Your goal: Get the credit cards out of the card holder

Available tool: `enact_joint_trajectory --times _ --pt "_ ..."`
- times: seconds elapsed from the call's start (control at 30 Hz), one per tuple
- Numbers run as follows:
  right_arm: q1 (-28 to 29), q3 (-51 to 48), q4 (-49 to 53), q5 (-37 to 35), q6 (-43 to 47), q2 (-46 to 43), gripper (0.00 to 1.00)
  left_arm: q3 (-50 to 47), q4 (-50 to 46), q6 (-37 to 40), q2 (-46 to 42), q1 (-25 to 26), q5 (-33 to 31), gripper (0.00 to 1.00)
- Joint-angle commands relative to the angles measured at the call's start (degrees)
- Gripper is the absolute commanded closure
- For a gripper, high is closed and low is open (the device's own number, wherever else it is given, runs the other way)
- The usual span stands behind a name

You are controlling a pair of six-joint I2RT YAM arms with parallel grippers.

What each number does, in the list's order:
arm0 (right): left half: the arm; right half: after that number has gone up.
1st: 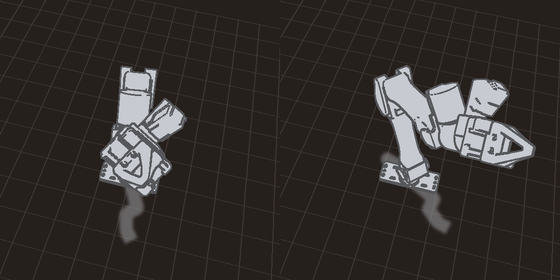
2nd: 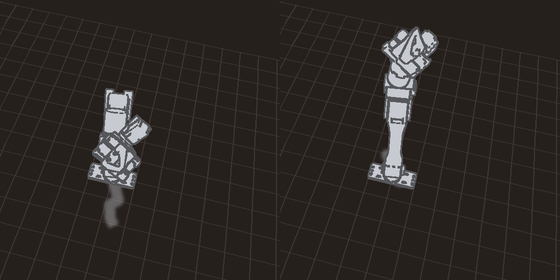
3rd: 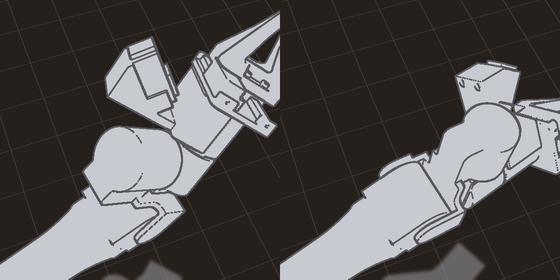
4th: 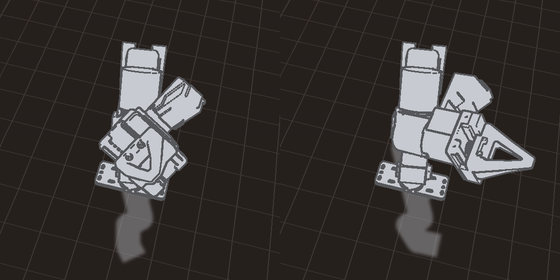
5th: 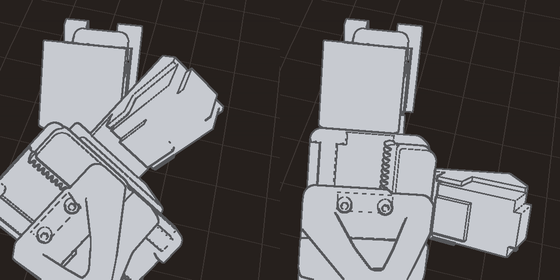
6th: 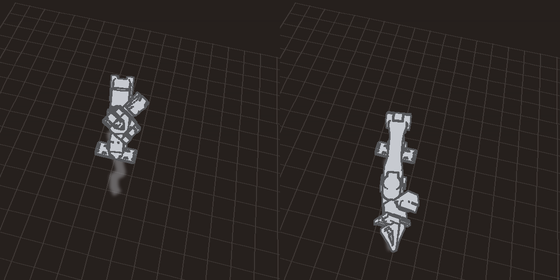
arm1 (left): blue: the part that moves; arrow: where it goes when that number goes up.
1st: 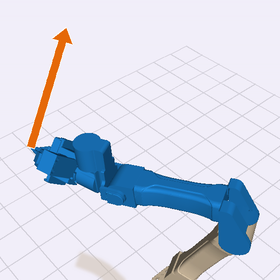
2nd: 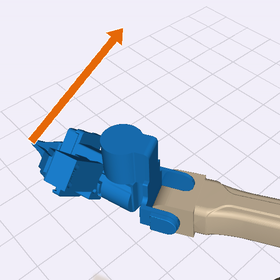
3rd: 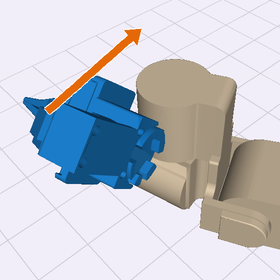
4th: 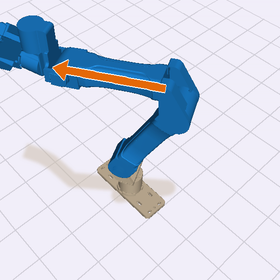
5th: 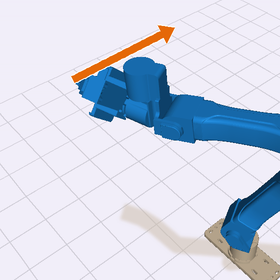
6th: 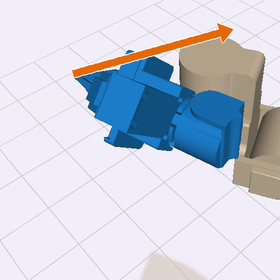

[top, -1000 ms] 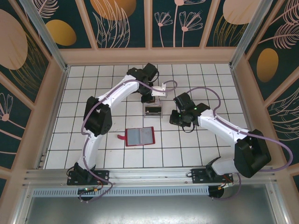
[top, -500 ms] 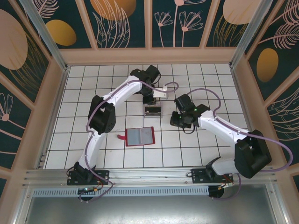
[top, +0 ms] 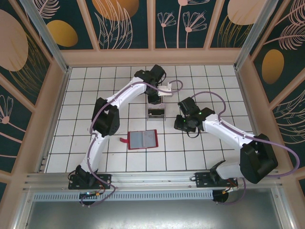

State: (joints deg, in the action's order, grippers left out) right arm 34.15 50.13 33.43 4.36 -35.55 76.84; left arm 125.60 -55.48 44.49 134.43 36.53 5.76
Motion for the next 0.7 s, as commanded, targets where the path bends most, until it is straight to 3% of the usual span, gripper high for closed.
enact_joint_trajectory --times 0.0,0.23,0.37,0.67 --pt "-0.35 -0.47 -0.11 -0.14 -1.01 -1.25 0.77 -3.1 5.79 -5.22 -5.79 0.3 -1.79 0.71" --pt "-0.27 -0.83 -1.16 0.82 -0.85 -0.69 0.77 -13.54 21.69 -23.37 -14.11 0.05 -6.92 0.73" --pt "-0.16 -0.39 -1.24 1.0 -0.57 -0.06 0.77 -15.18 22.57 -36.8 -15.96 -0.04 -13.46 0.75" --pt "0.11 0.43 -2.51 1.94 -0.22 1.96 0.76 -30.05 29.5 -52.53 -25.5 -0.06 -11.31 0.7"
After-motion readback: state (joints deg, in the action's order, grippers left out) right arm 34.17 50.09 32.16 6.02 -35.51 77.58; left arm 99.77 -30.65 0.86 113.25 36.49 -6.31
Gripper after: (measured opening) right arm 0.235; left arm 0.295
